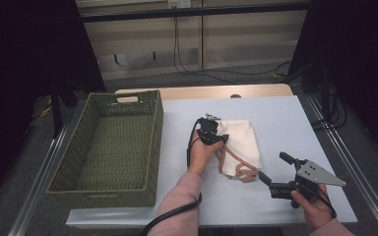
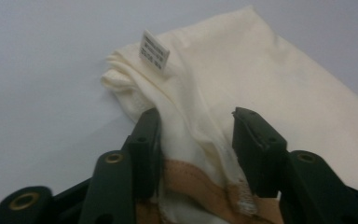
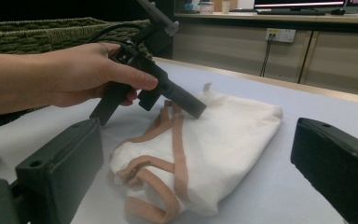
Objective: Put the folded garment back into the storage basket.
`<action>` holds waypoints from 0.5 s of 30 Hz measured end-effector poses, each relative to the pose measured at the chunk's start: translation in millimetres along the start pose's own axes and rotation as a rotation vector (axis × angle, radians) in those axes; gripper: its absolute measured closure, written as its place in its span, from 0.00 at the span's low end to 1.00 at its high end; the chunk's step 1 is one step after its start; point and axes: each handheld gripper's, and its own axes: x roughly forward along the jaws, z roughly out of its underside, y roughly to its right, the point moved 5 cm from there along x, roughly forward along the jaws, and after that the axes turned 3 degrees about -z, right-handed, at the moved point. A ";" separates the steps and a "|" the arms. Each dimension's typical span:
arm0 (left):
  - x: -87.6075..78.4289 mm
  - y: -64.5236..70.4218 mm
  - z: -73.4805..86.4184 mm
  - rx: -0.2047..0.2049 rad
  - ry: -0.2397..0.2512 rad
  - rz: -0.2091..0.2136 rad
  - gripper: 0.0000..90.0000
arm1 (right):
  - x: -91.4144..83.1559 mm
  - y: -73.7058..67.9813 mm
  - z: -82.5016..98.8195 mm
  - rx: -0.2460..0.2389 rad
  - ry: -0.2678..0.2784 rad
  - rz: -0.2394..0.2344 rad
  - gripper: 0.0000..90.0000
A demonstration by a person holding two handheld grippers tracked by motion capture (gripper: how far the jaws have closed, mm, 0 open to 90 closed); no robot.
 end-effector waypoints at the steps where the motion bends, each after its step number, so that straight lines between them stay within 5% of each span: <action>1: 0.2 2.9 -0.4 -0.019 -0.020 0.006 0.71 | 0.3 0.8 0.7 0.008 -0.004 -0.002 0.02; 6: 0.8 5.9 -1.0 -0.078 -0.057 0.018 0.89 | 0.1 1.3 -0.2 0.007 0.001 0.003 0.02; 15: -7.3 6.8 -6.1 -0.118 -0.060 0.020 0.91 | 0.2 2.2 -0.5 0.000 0.004 -0.001 0.02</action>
